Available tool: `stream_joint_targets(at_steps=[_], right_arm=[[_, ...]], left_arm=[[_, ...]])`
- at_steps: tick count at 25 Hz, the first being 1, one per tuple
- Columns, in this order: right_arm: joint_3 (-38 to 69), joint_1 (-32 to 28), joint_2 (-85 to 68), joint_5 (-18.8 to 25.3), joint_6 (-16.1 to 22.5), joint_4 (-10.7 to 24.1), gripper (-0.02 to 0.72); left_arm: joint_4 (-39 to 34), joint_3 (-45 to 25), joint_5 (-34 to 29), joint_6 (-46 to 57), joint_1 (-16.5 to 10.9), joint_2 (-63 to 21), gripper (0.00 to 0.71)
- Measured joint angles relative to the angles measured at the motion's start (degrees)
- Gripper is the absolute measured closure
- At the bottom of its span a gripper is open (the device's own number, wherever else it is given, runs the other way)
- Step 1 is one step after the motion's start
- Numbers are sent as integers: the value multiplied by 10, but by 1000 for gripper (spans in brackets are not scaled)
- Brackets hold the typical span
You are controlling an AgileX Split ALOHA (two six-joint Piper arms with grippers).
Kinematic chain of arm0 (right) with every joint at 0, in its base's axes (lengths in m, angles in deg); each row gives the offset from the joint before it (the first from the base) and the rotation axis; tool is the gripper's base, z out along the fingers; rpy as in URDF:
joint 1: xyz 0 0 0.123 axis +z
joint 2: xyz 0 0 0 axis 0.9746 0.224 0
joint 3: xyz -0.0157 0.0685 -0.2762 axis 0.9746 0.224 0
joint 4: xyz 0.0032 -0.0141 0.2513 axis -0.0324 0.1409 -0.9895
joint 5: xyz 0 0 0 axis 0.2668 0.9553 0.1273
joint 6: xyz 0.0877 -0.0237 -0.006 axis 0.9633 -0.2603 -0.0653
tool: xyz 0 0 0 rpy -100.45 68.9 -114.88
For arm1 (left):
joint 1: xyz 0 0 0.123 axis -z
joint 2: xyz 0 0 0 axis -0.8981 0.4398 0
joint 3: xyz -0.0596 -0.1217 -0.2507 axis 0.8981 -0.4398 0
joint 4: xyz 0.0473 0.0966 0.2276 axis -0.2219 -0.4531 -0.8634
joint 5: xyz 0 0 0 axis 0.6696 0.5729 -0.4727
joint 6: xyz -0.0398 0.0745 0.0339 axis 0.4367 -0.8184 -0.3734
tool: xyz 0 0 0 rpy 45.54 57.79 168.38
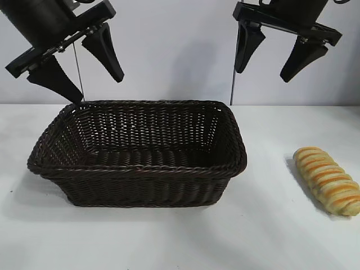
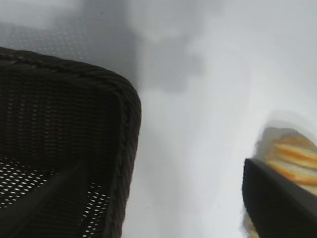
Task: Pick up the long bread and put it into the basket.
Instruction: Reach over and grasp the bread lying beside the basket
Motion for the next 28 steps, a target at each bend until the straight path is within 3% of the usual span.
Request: stream_joint_targets(at_steps=[3,8,14,21,28], right_arm=[[0,-7,0,3,9,23,92],[0,-40,0,4,13,24,92],[2,-66,0,4,13,-11,92],[87,-67,0,2,-1,-20,92],[179,-67,0,-58,-1,-17,92]], left_arm=[[1,0,6,0,0,0,170],[1,0,8,0,0,0,170],[1,0,9,-1,0,0,170],[1,0,9,-1,0,0,170],[-1,0,9,-3,0,0,170]])
